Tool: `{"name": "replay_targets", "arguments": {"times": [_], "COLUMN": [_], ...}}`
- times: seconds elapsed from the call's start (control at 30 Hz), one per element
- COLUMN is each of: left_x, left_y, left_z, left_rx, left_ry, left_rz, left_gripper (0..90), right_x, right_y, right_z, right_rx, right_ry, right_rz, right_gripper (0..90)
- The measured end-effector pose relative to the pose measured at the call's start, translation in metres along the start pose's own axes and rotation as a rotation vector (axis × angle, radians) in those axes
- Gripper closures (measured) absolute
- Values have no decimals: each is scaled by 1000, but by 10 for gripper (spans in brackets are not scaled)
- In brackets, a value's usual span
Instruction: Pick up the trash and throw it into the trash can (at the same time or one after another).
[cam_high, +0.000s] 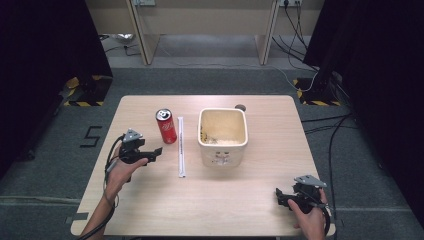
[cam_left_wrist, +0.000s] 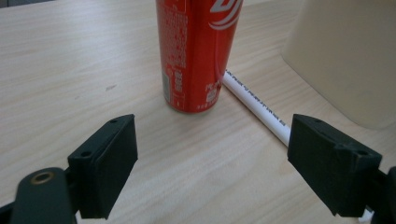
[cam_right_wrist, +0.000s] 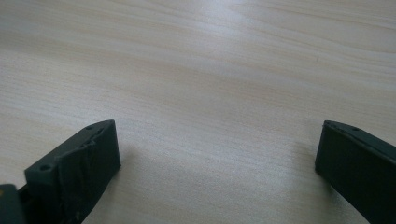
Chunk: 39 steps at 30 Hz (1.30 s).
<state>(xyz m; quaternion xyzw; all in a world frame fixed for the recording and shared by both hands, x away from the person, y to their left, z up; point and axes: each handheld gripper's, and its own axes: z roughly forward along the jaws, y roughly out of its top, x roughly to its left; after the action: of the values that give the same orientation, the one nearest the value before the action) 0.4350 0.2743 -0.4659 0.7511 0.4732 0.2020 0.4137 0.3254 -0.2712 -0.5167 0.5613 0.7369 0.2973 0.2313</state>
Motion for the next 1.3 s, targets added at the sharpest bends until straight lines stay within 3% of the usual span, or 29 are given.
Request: {"name": "replay_targets", "arguments": {"times": [0.53, 1.3], "left_x": [-3, 0], "left_y": [37, 62], "left_z": [19, 45], "left_rx": [-15, -15], "left_ry": [10, 39], "left_rz": [22, 17], "left_gripper": [154, 155], "right_x": [0, -1], "right_y": [0, 0], "right_z": [0, 0], "right_rx": [0, -2], "right_ry": [5, 7], "right_rz": [-4, -9], "right_gripper": [2, 2]}}
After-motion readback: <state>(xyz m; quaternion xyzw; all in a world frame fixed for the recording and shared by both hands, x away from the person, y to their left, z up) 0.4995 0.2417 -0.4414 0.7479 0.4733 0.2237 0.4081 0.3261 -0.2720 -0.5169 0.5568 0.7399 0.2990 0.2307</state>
